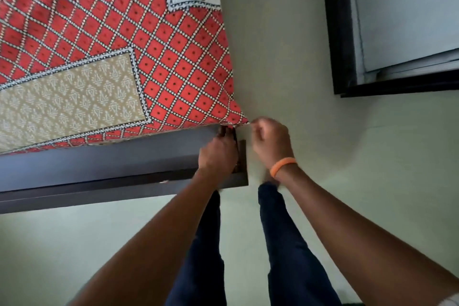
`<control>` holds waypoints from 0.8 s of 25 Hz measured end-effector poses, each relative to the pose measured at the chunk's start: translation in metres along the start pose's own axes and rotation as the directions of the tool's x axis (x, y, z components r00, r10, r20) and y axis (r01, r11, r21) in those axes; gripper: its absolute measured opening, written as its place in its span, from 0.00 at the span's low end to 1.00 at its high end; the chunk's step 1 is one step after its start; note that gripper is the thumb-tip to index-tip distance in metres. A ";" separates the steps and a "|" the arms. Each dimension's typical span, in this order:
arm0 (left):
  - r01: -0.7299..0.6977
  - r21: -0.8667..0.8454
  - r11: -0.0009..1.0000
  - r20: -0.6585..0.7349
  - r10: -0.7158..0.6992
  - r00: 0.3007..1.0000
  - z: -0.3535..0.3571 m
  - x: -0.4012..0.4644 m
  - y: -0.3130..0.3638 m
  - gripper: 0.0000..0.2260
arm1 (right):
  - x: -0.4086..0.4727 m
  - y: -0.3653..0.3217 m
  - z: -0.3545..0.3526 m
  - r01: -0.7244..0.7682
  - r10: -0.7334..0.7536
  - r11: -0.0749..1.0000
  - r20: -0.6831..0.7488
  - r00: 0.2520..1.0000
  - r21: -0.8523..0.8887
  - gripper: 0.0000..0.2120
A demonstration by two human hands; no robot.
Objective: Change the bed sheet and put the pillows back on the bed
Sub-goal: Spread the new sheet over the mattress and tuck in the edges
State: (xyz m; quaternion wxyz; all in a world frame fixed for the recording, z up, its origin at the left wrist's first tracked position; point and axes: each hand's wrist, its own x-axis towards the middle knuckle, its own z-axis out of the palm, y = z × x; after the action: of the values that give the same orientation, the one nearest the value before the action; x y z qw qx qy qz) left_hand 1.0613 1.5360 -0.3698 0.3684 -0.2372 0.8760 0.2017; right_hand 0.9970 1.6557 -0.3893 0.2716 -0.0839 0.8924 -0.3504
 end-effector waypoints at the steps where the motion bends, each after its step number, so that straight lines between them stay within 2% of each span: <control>1: -0.016 -0.062 0.998 -0.138 0.007 0.990 -0.006 -0.007 0.009 0.11 | 0.007 -0.006 -0.012 -0.179 0.186 0.967 -0.025 0.982 0.182 0.10; 2: -0.054 -0.127 0.990 -0.289 0.015 0.957 -0.016 -0.015 0.016 0.08 | 0.018 -0.016 -0.019 -0.306 0.306 0.879 0.060 0.950 0.365 0.16; 3: -0.100 -0.171 0.980 -0.422 0.019 0.906 -0.028 -0.023 0.022 0.08 | 0.032 -0.028 -0.022 -0.377 0.322 0.780 0.195 0.926 0.499 0.20; 4: -0.159 -0.177 0.971 -0.543 0.039 0.839 -0.040 -0.027 0.028 0.07 | 0.042 -0.041 -0.023 -0.409 0.269 0.707 0.315 0.910 0.577 0.21; 5: -0.203 -0.158 0.966 -0.632 0.059 0.773 -0.052 -0.026 0.029 0.06 | 0.048 -0.053 -0.020 -0.422 0.215 0.670 0.385 0.898 0.611 0.20; 6: -0.221 -0.124 0.967 -0.688 0.077 0.722 -0.063 -0.020 0.027 0.04 | 0.054 -0.063 -0.014 -0.413 0.189 0.674 0.397 0.898 0.613 0.18; 7: -0.201 -0.096 0.975 -0.710 0.075 0.700 -0.073 -0.013 0.023 0.04 | 0.057 -0.072 -0.008 -0.380 0.184 0.720 0.369 0.911 0.581 0.17; 9: -0.119 -0.028 0.992 -0.681 0.068 0.729 -0.086 -0.003 0.014 0.10 | 0.060 -0.082 0.003 -0.268 0.167 0.844 0.247 0.954 0.465 0.14; 10: -0.112 0.036 0.993 -0.664 0.108 0.740 -0.087 -0.001 0.012 0.12 | 0.060 -0.082 0.004 -0.230 0.171 0.872 0.173 0.970 0.431 0.13; 12: -0.190 0.173 0.967 -0.628 0.256 0.735 -0.086 -0.001 0.011 0.14 | 0.055 -0.072 -0.002 -0.170 0.186 0.871 0.010 0.982 0.460 0.12; 14: -0.326 0.293 0.899 -0.540 0.437 0.719 -0.089 0.002 0.008 0.18 | 0.048 -0.060 -0.005 -0.112 0.188 0.877 -0.118 0.975 0.467 0.14; 16: -0.368 0.408 0.836 -0.387 0.523 0.759 -0.098 0.012 0.003 0.22 | 0.049 -0.055 0.003 -0.085 0.157 0.904 -0.139 0.978 0.419 0.14; 18: -0.298 0.580 0.758 -0.233 0.505 0.831 -0.103 0.025 -0.001 0.25 | 0.063 -0.056 0.020 -0.105 0.144 0.925 -0.080 0.986 0.366 0.12; 20: -0.230 0.742 0.630 -0.125 0.467 0.875 -0.102 0.037 0.004 0.25 | 0.080 -0.051 0.031 -0.221 0.237 0.943 -0.038 0.971 0.250 0.14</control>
State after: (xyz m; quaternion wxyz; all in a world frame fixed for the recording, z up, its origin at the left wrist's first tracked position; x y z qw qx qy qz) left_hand 0.9802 1.4760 -0.3304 0.2431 0.0707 0.9599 -0.1206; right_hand 0.9444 1.5723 -0.4082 0.2884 0.0663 0.8549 -0.4261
